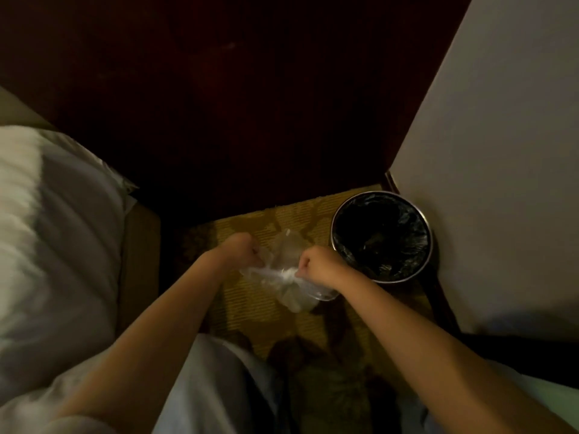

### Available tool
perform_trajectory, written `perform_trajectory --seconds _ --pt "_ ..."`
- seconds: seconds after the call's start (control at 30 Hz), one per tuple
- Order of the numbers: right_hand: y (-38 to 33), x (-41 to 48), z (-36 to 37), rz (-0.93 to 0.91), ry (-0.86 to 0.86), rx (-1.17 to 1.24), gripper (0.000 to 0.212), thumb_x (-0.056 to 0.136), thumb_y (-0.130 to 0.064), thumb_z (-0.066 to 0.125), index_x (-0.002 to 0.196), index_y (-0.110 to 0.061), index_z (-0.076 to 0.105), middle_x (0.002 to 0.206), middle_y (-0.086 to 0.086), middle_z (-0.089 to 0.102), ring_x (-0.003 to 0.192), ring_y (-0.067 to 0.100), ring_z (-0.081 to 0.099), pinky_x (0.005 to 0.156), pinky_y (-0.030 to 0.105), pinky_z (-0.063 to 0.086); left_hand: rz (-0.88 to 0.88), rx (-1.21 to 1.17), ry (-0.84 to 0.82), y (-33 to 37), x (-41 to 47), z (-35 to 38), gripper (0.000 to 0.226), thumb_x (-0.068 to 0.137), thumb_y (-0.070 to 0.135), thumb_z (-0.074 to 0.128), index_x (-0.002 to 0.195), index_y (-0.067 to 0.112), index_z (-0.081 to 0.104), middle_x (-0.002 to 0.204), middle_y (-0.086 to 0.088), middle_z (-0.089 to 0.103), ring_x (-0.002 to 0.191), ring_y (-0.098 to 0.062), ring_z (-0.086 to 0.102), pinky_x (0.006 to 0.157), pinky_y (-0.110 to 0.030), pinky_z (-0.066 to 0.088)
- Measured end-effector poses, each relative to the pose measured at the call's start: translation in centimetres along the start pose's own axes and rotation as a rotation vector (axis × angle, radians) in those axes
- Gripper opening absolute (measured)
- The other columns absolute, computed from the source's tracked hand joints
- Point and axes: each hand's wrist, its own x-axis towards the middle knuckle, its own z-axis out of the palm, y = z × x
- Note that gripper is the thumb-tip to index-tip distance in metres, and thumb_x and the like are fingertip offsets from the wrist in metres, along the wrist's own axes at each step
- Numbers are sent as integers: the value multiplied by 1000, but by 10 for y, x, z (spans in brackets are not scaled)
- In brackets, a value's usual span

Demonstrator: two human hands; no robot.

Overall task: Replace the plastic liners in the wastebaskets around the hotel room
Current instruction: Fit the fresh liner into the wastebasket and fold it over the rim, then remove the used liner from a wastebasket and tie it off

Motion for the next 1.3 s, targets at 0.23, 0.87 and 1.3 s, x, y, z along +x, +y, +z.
perform_trajectory --seconds 0.23,0.87,1.3 --pt "-76 -109 -109 -34 135 43 18 87 -32 68 84 -14 70 87 4 69 82 21 64 80 41 56 38 26 88 38 -110 -131 12 86 24 61 84 12 61 80 2 57 81 -16 58 71 -29 48" --pt "-221 -455 -273 249 582 250 13 84 -24 73 74 -23 64 77 -10 59 83 11 57 75 24 44 681 467 44 181 -361 -342 16 83 34 64 95 26 56 97 1 62 76 -16 52 63 -28 43" --pt "-153 -705 -157 752 928 319 12 82 -22 74 86 -12 70 89 4 69 84 19 61 75 30 48 1357 543 -57 351 -513 -242 11 89 17 61 82 9 65 87 -7 66 85 -21 60 74 -31 45"
